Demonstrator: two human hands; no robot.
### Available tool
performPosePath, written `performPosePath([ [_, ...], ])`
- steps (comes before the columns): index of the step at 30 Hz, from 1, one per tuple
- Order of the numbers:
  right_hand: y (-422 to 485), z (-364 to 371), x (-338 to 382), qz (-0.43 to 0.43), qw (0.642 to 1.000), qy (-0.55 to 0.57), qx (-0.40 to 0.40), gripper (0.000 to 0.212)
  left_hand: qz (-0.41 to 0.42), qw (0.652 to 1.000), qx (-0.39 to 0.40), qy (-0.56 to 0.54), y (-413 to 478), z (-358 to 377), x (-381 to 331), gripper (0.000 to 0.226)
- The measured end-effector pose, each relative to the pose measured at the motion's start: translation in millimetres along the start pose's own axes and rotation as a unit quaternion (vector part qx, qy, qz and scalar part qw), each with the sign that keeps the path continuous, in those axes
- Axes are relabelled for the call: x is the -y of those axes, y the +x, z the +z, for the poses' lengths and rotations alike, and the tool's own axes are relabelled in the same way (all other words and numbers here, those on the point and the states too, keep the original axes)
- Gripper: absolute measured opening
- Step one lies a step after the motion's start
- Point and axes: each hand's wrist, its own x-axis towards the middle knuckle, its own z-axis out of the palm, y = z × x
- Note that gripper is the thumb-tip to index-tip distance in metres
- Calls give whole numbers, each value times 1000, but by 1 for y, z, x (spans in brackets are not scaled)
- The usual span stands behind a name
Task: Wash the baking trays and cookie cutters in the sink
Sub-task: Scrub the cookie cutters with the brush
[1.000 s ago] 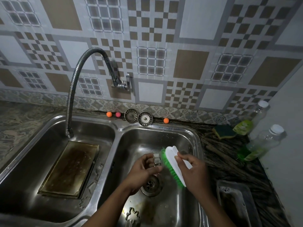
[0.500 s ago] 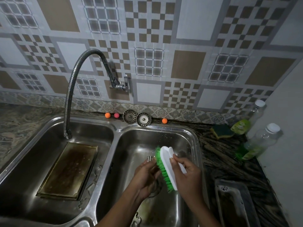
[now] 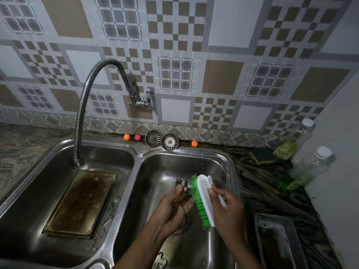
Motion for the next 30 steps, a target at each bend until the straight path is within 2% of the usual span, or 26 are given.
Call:
performPosePath([
  [3,1,-3,3,4,1000,-2,2,13,-8,998,57,38,-4,-9,-3,46],
  [8,9,-5,6,-10,999,-28,35,17,-14,983,116,141,-10,-19,-15,60],
  [11,13,-5,5,-9,996,-54,67,21,-26,973,83,214,-9,-21,-18,53],
  [14,7,2,1,-48,985,-111,125,13,-14,970,63,233,-6,-23,-17,44],
  [20,0,30,1,-101,982,-143,69,9,11,975,7,220,-10,-30,-27,43],
  [24,-4,50,4,-65,988,-129,50,11,105,969,-84,207,-23,-45,-65,41],
  [26,-5,58,6,-51,989,-117,72,11,179,943,-166,226,-31,-63,-95,37],
  [27,-7,60,6,-51,988,-123,83,11,216,913,-223,266,-35,-75,-110,37],
  [28,-8,62,4,-50,986,-127,92,12,244,867,-283,329,-38,-90,-124,40],
  [30,-10,65,-1,-35,987,-121,104,12,239,741,-387,494,-42,-130,-143,53],
])
